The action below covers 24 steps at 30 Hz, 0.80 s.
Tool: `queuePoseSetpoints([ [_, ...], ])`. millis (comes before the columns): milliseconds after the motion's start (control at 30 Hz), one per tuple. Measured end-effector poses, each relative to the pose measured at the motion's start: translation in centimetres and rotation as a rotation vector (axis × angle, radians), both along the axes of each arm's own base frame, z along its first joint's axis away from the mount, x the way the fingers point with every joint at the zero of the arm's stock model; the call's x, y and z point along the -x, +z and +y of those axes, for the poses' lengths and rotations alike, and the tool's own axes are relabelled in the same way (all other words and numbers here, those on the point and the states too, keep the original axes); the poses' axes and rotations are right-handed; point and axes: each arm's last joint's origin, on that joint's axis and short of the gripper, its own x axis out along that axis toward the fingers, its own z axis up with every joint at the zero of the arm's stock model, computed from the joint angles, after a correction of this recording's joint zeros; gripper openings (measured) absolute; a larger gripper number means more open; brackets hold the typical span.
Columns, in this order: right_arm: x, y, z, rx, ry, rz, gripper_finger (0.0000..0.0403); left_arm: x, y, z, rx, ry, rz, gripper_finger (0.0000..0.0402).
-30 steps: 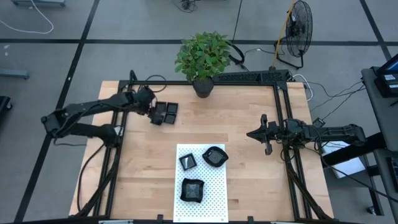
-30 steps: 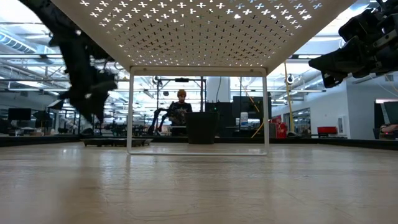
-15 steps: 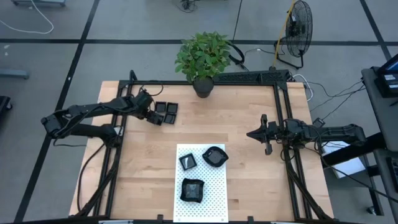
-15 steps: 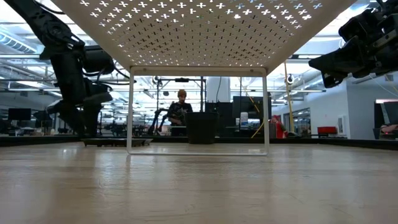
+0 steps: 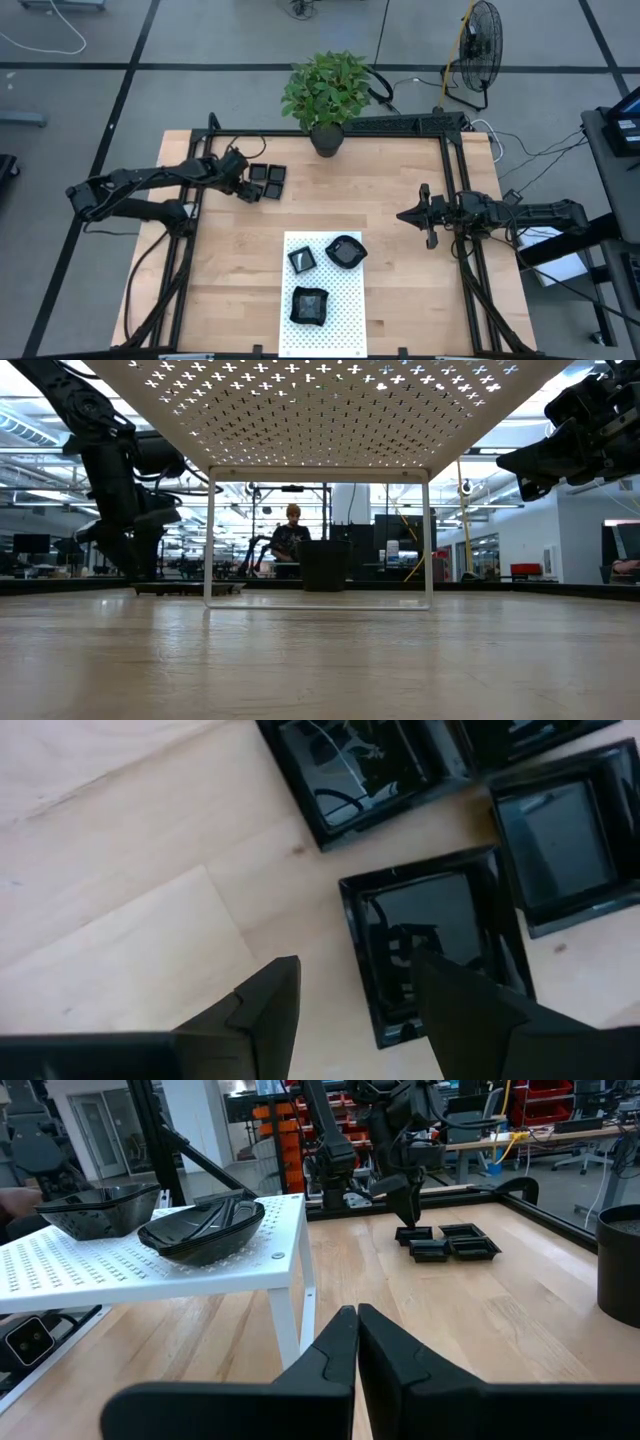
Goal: Pick & Place Mini shaped plates
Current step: Stack the square plate on top of the square plate on the shelf
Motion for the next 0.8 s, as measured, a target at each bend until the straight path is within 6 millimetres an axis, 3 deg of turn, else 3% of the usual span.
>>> queuePoseSetpoints([
  [800,0.0,0.0,0.0,0.0,0.0,0.0,0.0,-0.01,0.01,-0.01,-0.019,0.009,0.012,0.0195],
])
